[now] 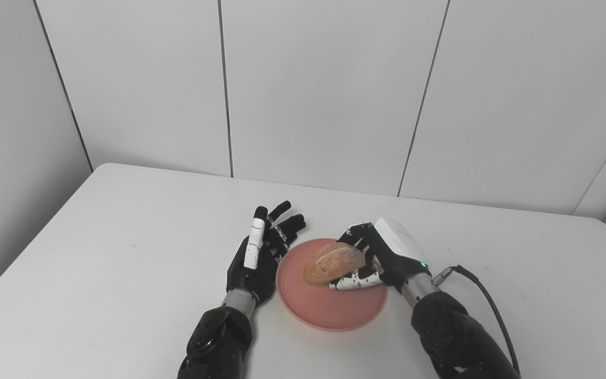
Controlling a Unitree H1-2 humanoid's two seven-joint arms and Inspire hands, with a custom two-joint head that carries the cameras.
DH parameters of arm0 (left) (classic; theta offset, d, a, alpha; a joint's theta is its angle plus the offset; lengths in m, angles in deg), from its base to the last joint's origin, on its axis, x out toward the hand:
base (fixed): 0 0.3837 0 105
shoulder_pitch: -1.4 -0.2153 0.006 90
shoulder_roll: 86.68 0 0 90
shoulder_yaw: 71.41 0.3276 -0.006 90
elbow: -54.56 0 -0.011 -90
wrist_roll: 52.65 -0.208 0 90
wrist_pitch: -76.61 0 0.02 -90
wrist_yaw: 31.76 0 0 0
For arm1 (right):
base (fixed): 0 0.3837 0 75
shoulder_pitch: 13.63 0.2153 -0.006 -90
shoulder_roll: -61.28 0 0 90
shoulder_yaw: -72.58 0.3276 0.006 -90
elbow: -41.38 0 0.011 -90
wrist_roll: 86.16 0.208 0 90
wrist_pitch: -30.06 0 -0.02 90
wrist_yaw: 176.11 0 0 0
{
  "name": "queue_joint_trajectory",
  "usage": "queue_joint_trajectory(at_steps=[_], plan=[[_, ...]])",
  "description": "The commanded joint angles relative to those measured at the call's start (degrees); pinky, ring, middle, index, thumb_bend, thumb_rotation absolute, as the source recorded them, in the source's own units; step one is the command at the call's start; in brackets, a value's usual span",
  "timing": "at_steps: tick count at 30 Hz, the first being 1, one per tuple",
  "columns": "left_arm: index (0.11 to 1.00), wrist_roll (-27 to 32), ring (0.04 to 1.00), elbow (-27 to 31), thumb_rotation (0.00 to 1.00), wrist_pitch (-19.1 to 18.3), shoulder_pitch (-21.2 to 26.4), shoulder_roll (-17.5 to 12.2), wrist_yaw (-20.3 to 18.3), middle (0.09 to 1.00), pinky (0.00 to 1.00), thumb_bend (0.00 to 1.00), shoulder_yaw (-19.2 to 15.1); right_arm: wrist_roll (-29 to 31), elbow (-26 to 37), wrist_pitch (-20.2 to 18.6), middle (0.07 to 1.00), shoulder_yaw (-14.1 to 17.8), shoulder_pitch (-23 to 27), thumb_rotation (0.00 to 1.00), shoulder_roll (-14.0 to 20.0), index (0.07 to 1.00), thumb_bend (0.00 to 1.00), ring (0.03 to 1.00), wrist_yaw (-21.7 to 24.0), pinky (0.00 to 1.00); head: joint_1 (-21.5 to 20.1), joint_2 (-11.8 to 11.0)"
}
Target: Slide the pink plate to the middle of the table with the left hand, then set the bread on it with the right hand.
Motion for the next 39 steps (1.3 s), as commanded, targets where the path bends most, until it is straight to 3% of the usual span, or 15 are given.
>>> queue_joint_trajectory(at_steps=[1,11,14,21,23,27,29,30,31,33,39], plan=[[0.779,-1.3,0.812,-1.9,0.74,-1.7,-0.9,-0.2,1.2,0.700,0.96,0.80,0.2,-1.1,1.0,1.6,0.500,-0.2,3.2,0.01,1.1,0.483,0.52,0.526,-0.1,0.45,0.0,0.0],[0.771,-0.9,0.801,-2.9,0.72,-1.1,-0.6,0.7,0.9,0.681,0.99,0.83,0.3,-4.4,-1.0,2.6,0.497,-2.8,4.6,0.00,3.2,0.483,0.52,0.612,0.5,0.57,0.1,0.4],[0.769,-1.3,0.787,-2.9,0.72,-1.0,-0.5,0.8,1.4,0.675,0.96,0.83,0.4,-4.8,-1.1,3.1,0.497,-3.4,4.8,0.00,3.7,0.483,0.52,0.574,0.7,0.54,0.1,0.4],[0.780,-0.9,0.787,-2.9,0.73,-1.1,-0.7,0.9,1.3,0.685,0.97,0.83,0.2,-5.0,-1.4,3.6,0.497,-3.7,5.2,0.00,3.7,0.484,0.52,0.609,0.1,0.56,0.2,0.3],[0.777,-0.7,0.792,-2.8,0.71,-1.1,-0.8,0.9,1.2,0.689,0.98,0.83,0.0,-4.7,-1.1,3.3,0.523,-3.5,5.3,0.01,3.5,0.478,0.52,0.550,0.4,0.52,0.2,0.3],[0.767,-0.7,0.798,-2.8,0.72,-1.1,-0.9,0.8,0.9,0.689,0.99,0.82,0.0,-4.5,-0.2,2.7,0.534,-3.2,5.5,0.01,3.5,0.479,0.52,0.524,1.2,0.49,0.2,0.3],[0.765,-0.6,0.790,-2.8,0.72,-1.2,-0.8,0.7,0.9,0.687,0.96,0.82,0.0,-4.3,0.1,2.9,0.575,-3.0,5.5,0.13,3.5,0.491,0.52,0.502,1.3,0.46,0.1,0.3],[0.767,-0.6,0.785,-2.8,0.72,-1.3,-0.8,0.6,0.9,0.688,0.94,0.82,0.0,-4.3,0.2,3.0,0.588,-3.0,5.5,0.34,3.5,0.569,0.73,0.503,1.3,0.46,0.1,0.3],[0.768,-0.7,0.783,-2.7,0.72,-1.4,-0.8,0.6,0.9,0.691,0.92,0.83,0.0,-4.0,0.4,3.2,0.594,-2.8,5.4,0.43,3.4,0.604,0.83,0.503,1.4,0.45,0.1,0.3],[0.765,-0.7,0.780,-2.5,0.72,-1.6,-0.8,0.5,1.0,0.693,0.88,0.82,0.1,-3.6,1.0,3.0,0.613,-2.6,5.2,0.50,3.4,0.643,0.93,0.527,1.8,0.46,0.2,0.4],[0.756,-0.7,0.780,-2.7,0.72,-1.8,-0.7,0.5,1.1,0.700,0.87,0.83,-0.1,-2.0,2.2,3.9,0.630,-1.7,5.3,0.54,3.4,0.687,1.00,0.548,2.0,0.49,-0.1,0.4]])
